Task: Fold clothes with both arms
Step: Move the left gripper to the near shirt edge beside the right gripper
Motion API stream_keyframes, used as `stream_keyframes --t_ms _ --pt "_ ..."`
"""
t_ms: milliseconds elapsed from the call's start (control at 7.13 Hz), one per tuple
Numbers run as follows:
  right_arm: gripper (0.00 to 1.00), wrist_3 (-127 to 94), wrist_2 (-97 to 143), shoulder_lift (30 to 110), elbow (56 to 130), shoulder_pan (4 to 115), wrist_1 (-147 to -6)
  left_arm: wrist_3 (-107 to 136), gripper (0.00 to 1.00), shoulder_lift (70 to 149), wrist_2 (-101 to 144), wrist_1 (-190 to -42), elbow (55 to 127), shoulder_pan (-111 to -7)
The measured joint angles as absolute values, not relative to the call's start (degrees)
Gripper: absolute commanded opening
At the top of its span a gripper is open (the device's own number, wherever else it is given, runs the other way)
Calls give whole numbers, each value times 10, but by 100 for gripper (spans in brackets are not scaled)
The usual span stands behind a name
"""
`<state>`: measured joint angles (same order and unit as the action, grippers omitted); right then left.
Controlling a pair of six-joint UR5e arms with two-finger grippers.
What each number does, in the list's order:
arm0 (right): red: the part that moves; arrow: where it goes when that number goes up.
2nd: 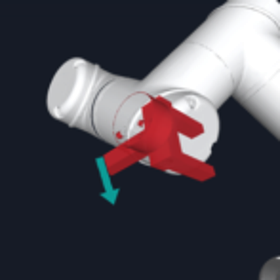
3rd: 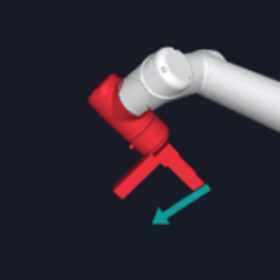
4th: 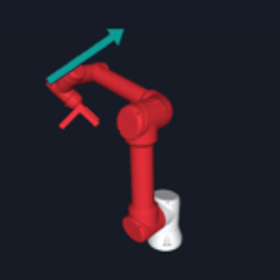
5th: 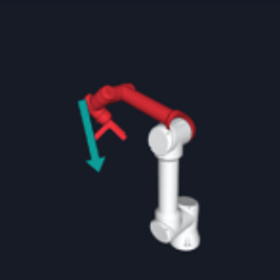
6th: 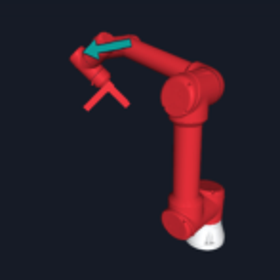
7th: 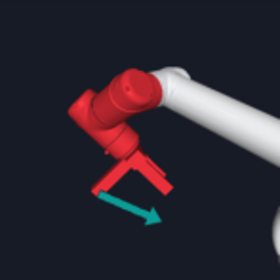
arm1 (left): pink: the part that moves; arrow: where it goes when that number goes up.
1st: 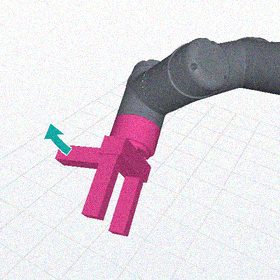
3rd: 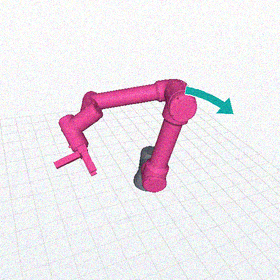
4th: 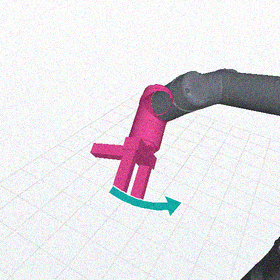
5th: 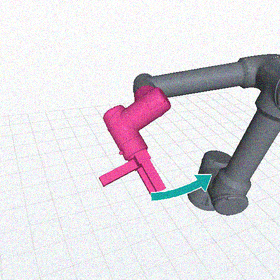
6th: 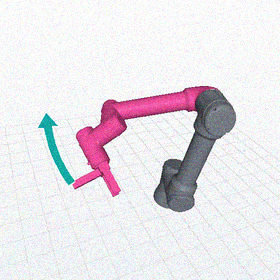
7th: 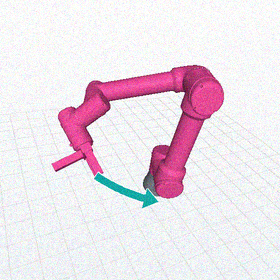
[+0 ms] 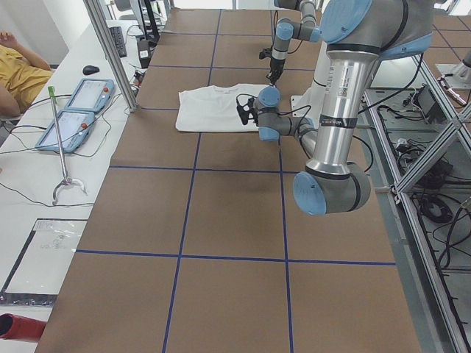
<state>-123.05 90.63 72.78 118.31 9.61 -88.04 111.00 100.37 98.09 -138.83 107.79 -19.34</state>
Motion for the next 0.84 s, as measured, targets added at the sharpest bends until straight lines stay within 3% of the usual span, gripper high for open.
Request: stream_keyframes --t_ms 140,280,421,561,841 --pt "0 -1231 907 728 1185 97 -881 1124 57 997 944 -1368 1080 -148" --pt "0 -1230 907 728 1187 97 -881 1137 49 995 927 -1357 1077 -119" --pt "0 -1230 907 727 1189 97 -881 1144 18 995 921 -1353 1076 -106" --pt "0 -1230 907 727 1190 97 -881 1147 0 995 919 -1350 1075 -101" --pt "0 -1230 907 728 1192 98 -881 1152 0 995 919 -1349 1075 -98"
